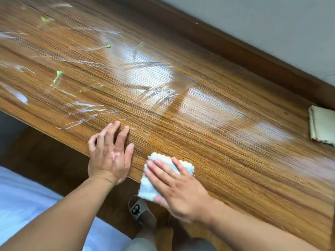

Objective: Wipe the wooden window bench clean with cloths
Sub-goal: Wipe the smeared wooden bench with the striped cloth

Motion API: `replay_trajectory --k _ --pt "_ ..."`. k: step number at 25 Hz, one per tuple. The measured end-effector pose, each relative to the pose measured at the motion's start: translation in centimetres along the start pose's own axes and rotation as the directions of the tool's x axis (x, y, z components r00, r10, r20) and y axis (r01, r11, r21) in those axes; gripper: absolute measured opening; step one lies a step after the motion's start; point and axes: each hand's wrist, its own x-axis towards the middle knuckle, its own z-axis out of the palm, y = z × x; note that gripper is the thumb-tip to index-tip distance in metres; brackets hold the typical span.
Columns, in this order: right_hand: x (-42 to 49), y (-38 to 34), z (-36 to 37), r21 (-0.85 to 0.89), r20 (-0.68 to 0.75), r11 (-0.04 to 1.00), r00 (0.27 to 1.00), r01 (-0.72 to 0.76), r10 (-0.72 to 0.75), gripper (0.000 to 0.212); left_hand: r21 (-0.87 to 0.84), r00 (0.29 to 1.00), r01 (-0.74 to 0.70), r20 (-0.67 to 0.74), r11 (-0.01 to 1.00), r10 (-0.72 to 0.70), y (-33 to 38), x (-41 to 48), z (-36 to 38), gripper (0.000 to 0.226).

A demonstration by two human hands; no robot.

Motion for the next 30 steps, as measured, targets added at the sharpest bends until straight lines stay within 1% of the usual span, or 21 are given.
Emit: replay_trajectory --k 1,3,5,6,7,8,11,13,14,15,17,18,19,20,21,23,24,26,28,29,30 --pt "-0.5 2.0 -0.2 -0.007 -0.005 1.0 1.0 -0.017 0.017 0.069 -0.002 1.0 0.007 0.008 1.0 -0.007 -0.1 -0.1 0.0 0.055" --pt "0.8 7.6 -2.1 0.035 -0.05 0.97 0.969 -0.239 0.241 0.07 -0.008 1.0 0.013 0.027 1.0 -0.013 -0.2 0.0 0.0 0.056" --pt "3.8 13.3 -5.2 0.153 -0.121 0.829 0.822 -0.539 0.557 0.071 -0.018 0.999 0.016 0.04 1.0 -0.015 -0.4 0.1 0.0 0.057" --pt "5.1 14.7 -6.0 0.212 -0.126 0.74 0.733 -0.638 0.668 0.07 -0.024 0.999 0.016 0.043 1.0 -0.015 -0.5 0.1 0.1 0.056" --pt "6.3 14.2 -6.3 0.238 -0.124 0.695 0.689 -0.678 0.714 0.07 -0.03 0.999 0.022 0.043 0.999 -0.021 -0.5 0.2 0.1 0.056" --pt "7.1 12.1 -5.7 0.231 -0.119 0.707 0.702 -0.668 0.702 0.07 -0.03 0.999 0.027 0.042 0.999 -0.026 -0.5 0.3 0.2 0.056" --pt "3.8 1.0 -1.4 0.1 -0.107 0.923 0.919 -0.371 0.38 0.069 -0.01 0.998 0.027 0.051 1.0 -0.027 -0.3 0.0 0.2 0.056" --pt "-1.7 -1.6 1.4 0.046 -0.123 0.953 0.945 -0.299 0.303 0.067 0.013 0.996 0.029 0.085 0.999 -0.03 -0.3 -0.1 0.1 0.057" --pt "-4.1 -0.4 2.3 0.069 -0.139 0.916 0.906 -0.394 0.4 0.067 0.018 0.994 0.025 0.108 1.0 -0.027 -0.2 -0.1 0.0 0.057" --pt "-6.1 1.3 2.8 0.12 -0.145 0.821 0.808 -0.558 0.57 0.068 0.019 0.991 0.019 0.13 1.0 -0.021 -0.3 -0.1 0.0 0.056" --pt "-8.3 4.1 2.8 0.304 -0.143 0.465 0.443 -0.832 0.885 0.073 0.002 0.985 0.016 0.171 1.0 -0.016 -0.4 0.2 -0.2 0.054" --pt "-7.7 4.1 2.7 0.394 -0.116 0.29 0.266 -0.872 0.957 0.075 -0.014 0.982 0.02 0.188 1.0 -0.017 -0.5 0.2 -0.3 0.054" --pt "-5.4 2.9 2.3 0.445 -0.094 0.203 0.18 -0.872 0.979 0.076 -0.027 0.98 0.023 0.198 0.999 -0.018 -0.6 0.3 -0.5 0.055" --pt "-2.4 0.4 2.2 0.452 -0.112 0.226 0.197 -0.863 0.974 0.076 -0.044 0.978 0.025 0.209 0.999 -0.015 -0.8 0.4 -0.7 0.055" --pt "0.6 -2.9 2.2 0.429 -0.145 0.326 0.292 -0.842 0.945 0.074 -0.067 0.976 0.02 0.22 0.998 -0.005 -1.1 0.5 -0.9 0.055" --pt "5.6 -9.3 2.5 0.356 -0.208 0.59 0.554 -0.725 0.806 0.069 -0.13 0.976 -0.025 0.211 0.991 0.052 -2.1 0.6 -1.3 0.053" --pt "6.7 -11.0 2.8 0.307 -0.213 0.678 0.646 -0.668 0.733 0.068 -0.173 0.976 -0.062 0.195 0.983 0.096 -2.7 0.8 -1.6 0.054" --pt "6.3 -9.9 2.2 0.219 -0.204 0.79 0.764 -0.573 0.612 0.069 -0.246 0.974 -0.128 0.152 0.961 0.169 -3.7 1.0 -2.5 0.056" --pt "4.6 -5.6 1.2 0.162 -0.165 0.821 0.805 -0.548 0.57 0.07 -0.225 0.981 -0.145 0.095 0.963 0.17 -4.9 1.2 -3.4 0.052" --pt "3.8 -2.8 0.7 0.166 -0.151 0.78 0.766 -0.604 0.625 0.07 -0.194 0.986 -0.129 0.079 0.972 0.147 -5.4 1.1 -3.7 0.052" --pt "3.2 0.1 0.0 0.192 -0.158 0.692 0.673 -0.696 0.722 0.07 -0.166 0.99 -0.102 0.078 0.981 0.116 -5.9 1.2 -3.7 0.055"
